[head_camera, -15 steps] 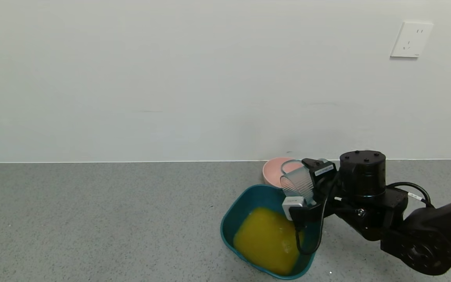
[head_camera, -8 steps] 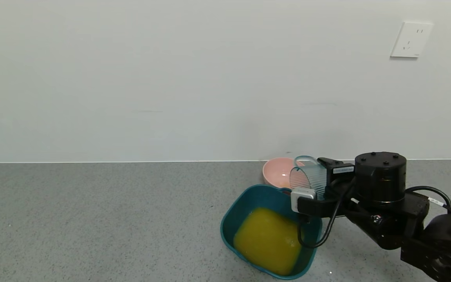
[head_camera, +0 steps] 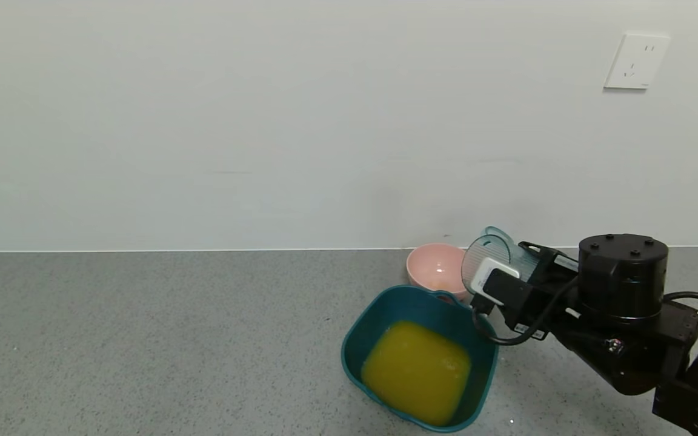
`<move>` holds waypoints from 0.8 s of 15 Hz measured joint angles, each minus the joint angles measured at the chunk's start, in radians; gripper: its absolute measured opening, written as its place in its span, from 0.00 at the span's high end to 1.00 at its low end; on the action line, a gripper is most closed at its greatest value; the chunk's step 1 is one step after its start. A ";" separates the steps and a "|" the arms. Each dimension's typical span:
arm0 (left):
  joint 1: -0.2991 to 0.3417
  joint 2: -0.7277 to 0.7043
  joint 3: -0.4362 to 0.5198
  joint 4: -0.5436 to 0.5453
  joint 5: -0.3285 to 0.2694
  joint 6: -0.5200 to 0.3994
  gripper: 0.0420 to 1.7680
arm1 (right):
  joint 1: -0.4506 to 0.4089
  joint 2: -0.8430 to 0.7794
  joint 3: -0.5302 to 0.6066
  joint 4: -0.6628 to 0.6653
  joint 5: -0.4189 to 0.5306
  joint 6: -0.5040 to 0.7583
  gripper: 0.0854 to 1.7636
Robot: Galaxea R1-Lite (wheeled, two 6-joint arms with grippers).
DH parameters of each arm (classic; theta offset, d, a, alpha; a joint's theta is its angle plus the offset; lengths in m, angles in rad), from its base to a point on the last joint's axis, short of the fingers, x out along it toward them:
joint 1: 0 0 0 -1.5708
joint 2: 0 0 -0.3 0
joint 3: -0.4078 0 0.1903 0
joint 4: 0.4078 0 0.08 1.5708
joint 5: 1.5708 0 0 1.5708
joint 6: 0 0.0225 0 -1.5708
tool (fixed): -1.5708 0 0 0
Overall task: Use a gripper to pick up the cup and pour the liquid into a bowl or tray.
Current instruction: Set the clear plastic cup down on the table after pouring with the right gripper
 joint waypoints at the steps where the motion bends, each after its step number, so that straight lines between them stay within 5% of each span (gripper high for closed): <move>1: 0.000 0.000 0.000 0.000 0.000 0.000 0.03 | -0.002 -0.007 0.002 -0.003 0.000 0.063 0.23; 12: 0.000 0.000 0.000 0.000 0.000 0.000 0.03 | 0.011 -0.028 0.109 -0.155 -0.027 0.752 0.23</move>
